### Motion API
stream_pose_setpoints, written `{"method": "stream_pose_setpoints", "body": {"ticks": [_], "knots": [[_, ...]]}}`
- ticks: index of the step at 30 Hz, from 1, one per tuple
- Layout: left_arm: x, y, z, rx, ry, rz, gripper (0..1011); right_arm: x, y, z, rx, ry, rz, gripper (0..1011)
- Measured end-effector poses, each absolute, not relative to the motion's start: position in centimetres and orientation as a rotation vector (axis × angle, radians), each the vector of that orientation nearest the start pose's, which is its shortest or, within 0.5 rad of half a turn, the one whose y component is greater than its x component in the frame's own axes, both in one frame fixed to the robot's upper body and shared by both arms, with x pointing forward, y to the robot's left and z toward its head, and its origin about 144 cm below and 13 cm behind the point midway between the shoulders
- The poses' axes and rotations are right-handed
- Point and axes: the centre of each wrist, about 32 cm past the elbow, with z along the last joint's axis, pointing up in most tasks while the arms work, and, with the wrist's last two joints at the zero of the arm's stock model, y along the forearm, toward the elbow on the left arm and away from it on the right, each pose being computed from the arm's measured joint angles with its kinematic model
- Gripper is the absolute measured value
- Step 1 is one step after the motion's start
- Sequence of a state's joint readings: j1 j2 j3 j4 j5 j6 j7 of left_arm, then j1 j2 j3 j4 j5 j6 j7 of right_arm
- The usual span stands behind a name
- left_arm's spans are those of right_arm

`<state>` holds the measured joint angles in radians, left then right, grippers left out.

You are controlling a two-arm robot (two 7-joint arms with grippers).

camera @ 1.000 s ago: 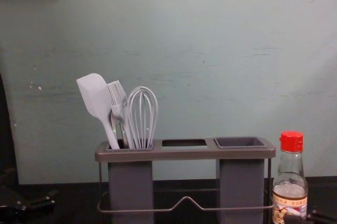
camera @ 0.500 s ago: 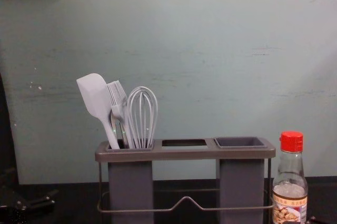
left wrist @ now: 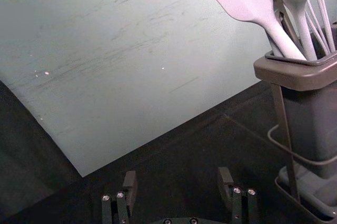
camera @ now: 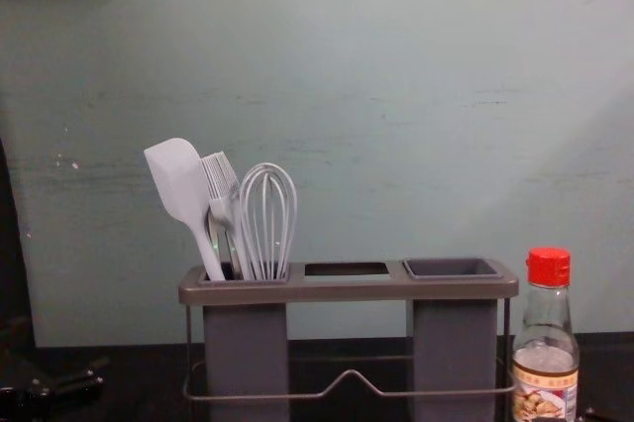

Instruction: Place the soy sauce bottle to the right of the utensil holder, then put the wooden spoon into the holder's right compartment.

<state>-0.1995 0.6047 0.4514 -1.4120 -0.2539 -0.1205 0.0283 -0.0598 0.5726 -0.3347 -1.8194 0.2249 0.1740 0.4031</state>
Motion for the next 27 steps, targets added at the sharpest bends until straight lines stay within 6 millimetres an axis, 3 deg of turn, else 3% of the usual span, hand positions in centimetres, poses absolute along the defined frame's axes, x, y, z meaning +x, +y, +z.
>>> {"method": "stream_pose_setpoints", "body": {"ticks": [7, 17, 27], "knots": [[48.9, 31.0, 114.0, 0.304, -0.285, 1.248, 1005, 41.4, -24.9, 118.4, -0.421, -0.054, -0.789, 1004], [48.9, 31.0, 114.0, 0.304, -0.285, 1.248, 1005, 40.1, -22.8, 120.7, -0.557, 0.029, -0.866, 1004], [48.9, 31.0, 114.0, 0.304, -0.285, 1.248, 1005, 40.1, -20.8, 122.5, -0.689, 0.119, -0.891, 1004]]}}
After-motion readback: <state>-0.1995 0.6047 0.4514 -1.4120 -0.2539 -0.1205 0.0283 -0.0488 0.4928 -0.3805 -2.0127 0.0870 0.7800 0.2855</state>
